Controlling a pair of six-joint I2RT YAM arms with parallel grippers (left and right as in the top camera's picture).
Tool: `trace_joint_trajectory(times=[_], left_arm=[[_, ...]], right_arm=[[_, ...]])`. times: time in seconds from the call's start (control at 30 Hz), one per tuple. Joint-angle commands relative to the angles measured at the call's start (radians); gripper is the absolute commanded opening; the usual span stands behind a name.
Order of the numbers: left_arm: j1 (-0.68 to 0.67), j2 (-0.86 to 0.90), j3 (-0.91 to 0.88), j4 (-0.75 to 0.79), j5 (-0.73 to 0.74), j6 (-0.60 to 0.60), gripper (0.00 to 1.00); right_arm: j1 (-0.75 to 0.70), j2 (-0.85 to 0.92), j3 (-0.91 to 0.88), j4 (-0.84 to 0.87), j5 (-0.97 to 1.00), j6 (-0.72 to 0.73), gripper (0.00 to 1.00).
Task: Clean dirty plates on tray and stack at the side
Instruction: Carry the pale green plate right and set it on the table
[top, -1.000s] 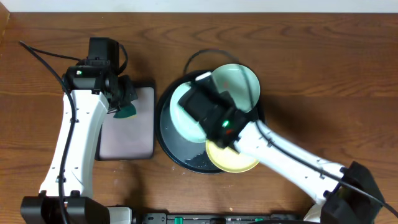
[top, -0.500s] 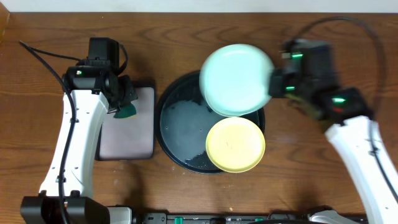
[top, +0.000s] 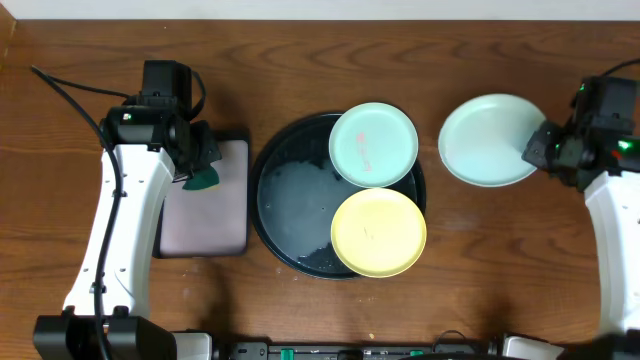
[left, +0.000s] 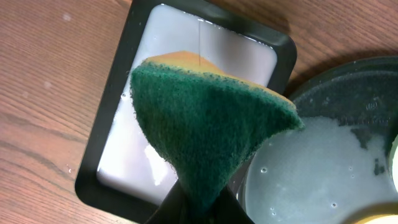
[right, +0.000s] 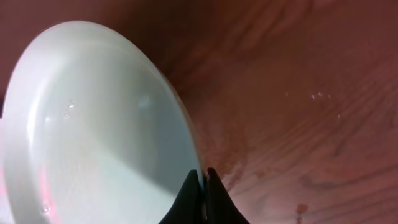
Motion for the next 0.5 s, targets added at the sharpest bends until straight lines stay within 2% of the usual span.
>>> trace_joint_trajectory(times=[0.0, 0.4, 0.47], left_arm=[[0.004, -0.003, -0.003, -0.002, -0.006, 0.013, 0.08], [0.004, -0.003, -0.003, -0.002, -0.006, 0.013, 0.08], [0.004, -0.003, -0.003, -0.003, -0.006, 0.013, 0.07]], right_arm=[[-0.008, 0.045, -0.068, 0.044, 0.035, -0.029, 0.01], [-0.008, 0.151, -0.282, 0.306, 0.065, -0.074, 0.01], [-0.007, 0.159, -0.301, 0.328, 0.064, -0.074, 0.07]])
